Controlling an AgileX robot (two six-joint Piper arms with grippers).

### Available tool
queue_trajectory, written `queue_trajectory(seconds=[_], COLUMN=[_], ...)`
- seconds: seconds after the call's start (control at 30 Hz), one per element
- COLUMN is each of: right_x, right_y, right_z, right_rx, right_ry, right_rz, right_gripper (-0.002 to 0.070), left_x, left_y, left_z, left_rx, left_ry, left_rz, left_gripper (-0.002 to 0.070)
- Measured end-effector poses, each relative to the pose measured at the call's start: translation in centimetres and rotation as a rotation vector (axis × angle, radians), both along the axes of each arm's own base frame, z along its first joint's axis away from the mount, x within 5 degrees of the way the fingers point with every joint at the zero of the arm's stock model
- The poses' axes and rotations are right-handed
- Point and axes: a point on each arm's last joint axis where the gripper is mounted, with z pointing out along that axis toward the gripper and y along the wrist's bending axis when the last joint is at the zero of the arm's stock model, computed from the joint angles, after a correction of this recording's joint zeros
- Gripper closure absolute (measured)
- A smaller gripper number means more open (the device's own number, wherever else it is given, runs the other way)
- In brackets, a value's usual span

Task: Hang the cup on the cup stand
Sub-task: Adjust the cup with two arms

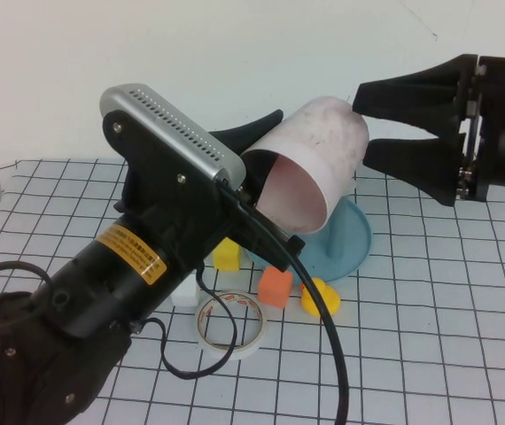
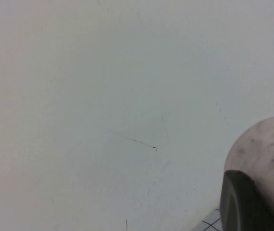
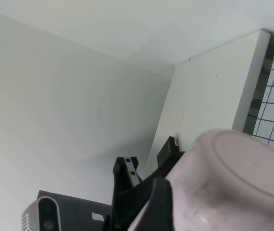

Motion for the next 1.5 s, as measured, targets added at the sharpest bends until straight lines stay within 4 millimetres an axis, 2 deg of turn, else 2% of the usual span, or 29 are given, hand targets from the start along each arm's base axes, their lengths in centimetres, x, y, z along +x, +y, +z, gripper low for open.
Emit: queue_trajectory(seconds=[0.4,0.77,0.93,1.17,1.33,1.5], right_x=[-0.2,-0.1,0.3,1.7,1.6,1.8], right_y=[1.1,1.2,1.4,2.4,3.8,4.1], right_z=[-0.2,-0.3,0.4,0.2,-0.6,-0.7], right_rx=[-0.010,0.032,0.071,0.110,0.105,0.107], right_ry=[0.029,0.145,0.189,0.274,0.319,0.329], right_rz=[-0.013,-0.051,-0.051,-0.016,0.027,0.030], right_gripper=[0.0050,0.0050,0.0050,0.0050,0.0050,0.0050], left_x=[0.0,0.0,0.0,0.2,0.2,0.2], left_y=[0.0,0.0,0.0,-0.1,-0.2,-0.2], left_z=[0.0,0.1,0.1,0.0,0.0,-0.1], left_rx=[-0.003,-0.009,-0.012,-0.024,0.003,0.022], left_ry=[-0.003,-0.011,-0.011,-0.025,-0.057,-0.061], left_rz=[0.000,0.000,-0.001,0.001,-0.003,-0.001], left_gripper=[0.0657,0.0657,0.0657,0.0657,0.0657,0.0658])
